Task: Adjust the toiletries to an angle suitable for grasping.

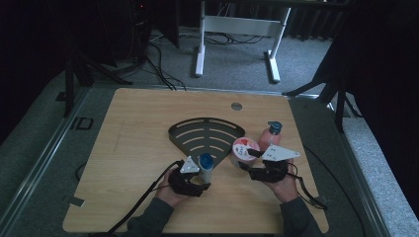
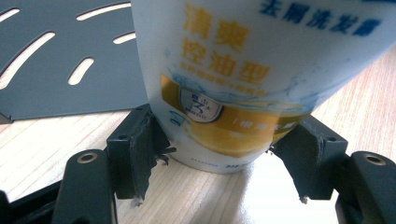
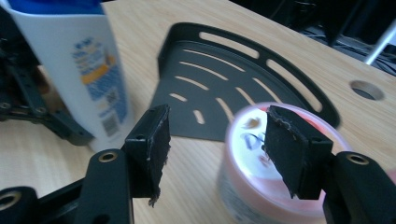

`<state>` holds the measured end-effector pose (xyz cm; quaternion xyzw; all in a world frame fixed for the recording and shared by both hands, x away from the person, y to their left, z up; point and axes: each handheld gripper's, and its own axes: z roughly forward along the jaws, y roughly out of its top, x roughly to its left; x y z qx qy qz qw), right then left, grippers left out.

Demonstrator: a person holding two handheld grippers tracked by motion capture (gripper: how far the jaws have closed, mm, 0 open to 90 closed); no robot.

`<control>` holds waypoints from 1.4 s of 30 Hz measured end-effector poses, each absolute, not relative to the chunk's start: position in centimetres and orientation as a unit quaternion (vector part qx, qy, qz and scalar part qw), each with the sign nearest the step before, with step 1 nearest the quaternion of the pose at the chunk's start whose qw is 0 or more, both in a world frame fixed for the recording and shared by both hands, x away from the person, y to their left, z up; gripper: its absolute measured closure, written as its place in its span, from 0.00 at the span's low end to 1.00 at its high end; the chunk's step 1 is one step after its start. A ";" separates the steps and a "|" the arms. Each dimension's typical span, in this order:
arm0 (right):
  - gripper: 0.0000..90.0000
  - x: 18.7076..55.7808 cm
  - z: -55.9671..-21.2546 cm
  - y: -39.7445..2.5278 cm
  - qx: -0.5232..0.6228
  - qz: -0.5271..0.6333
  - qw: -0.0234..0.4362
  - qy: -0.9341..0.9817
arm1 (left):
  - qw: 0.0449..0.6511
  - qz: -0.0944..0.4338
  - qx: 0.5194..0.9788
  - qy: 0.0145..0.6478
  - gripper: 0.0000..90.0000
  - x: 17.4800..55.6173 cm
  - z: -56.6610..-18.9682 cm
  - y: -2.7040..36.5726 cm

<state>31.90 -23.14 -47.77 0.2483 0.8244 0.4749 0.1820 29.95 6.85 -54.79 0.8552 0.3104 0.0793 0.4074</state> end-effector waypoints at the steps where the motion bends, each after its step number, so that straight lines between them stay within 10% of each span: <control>1: 0.44 31.8 -47.7 -22.9 0.245 0.477 0.178 0.825 | 0.406 0.080 0.857 0.309 0.36 29.9 -54.8 6.9; 32: 0.24 29.9 -48.2 -14.2 0.202 0.506 0.098 0.833 | 0.391 0.116 0.842 0.352 0.36 29.1 -54.4 11.4; 42: 0.37 30.6 -49.2 -12.3 0.209 0.508 0.095 0.830 | 0.396 0.133 0.826 0.378 0.36 29.6 -54.0 13.5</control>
